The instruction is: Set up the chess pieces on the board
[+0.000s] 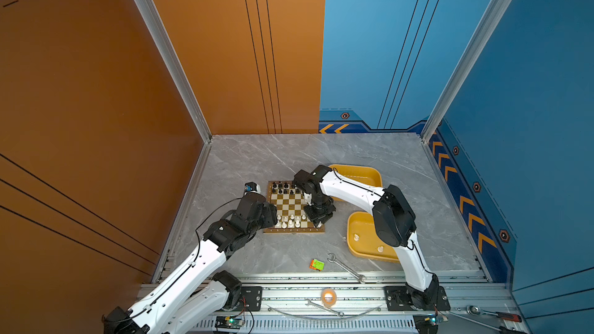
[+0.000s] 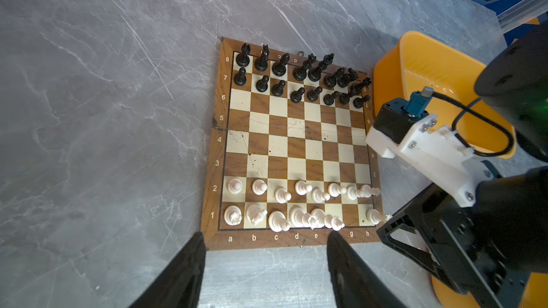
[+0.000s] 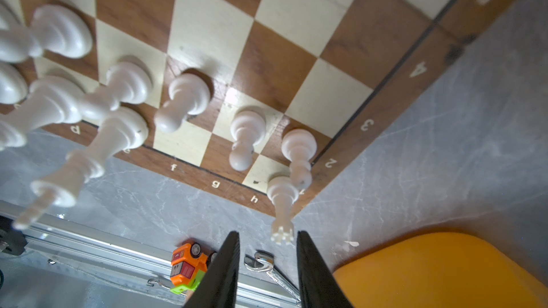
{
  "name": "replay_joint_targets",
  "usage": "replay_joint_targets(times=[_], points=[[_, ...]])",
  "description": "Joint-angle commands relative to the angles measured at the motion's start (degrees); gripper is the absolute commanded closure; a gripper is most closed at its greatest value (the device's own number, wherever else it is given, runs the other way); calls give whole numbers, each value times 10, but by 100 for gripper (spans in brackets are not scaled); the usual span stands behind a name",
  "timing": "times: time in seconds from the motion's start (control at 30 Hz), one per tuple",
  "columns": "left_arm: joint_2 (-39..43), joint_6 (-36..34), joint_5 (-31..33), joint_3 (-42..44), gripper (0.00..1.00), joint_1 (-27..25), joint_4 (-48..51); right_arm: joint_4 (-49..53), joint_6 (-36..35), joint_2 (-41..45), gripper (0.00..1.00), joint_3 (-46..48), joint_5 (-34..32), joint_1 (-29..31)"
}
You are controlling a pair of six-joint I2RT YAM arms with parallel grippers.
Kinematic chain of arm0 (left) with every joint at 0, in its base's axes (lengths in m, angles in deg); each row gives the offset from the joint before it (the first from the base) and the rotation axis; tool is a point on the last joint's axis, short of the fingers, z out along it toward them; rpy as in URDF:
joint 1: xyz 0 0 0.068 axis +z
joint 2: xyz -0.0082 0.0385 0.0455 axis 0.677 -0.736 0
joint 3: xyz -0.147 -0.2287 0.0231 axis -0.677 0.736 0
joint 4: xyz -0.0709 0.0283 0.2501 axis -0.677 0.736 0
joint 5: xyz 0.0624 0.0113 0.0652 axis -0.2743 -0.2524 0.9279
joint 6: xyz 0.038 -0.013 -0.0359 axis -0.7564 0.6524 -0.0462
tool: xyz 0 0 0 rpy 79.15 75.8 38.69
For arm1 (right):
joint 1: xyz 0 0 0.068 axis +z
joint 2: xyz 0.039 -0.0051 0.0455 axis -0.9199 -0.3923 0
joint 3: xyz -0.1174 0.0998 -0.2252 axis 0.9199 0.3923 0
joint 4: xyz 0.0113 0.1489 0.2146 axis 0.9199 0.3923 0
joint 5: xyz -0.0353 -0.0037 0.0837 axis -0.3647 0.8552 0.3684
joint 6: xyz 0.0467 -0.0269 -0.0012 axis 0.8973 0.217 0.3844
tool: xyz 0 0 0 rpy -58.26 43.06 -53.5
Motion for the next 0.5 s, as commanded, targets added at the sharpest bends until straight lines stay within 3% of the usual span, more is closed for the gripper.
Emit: replay_joint_targets(times=[0.0,0.47], points=[[-4,-14,-8,-10,34,7,8,-7,6,-2,65,3,15,5],[-9,-19,-15,-12,34,18,9,-5,6,-15,65,-10,23,6]])
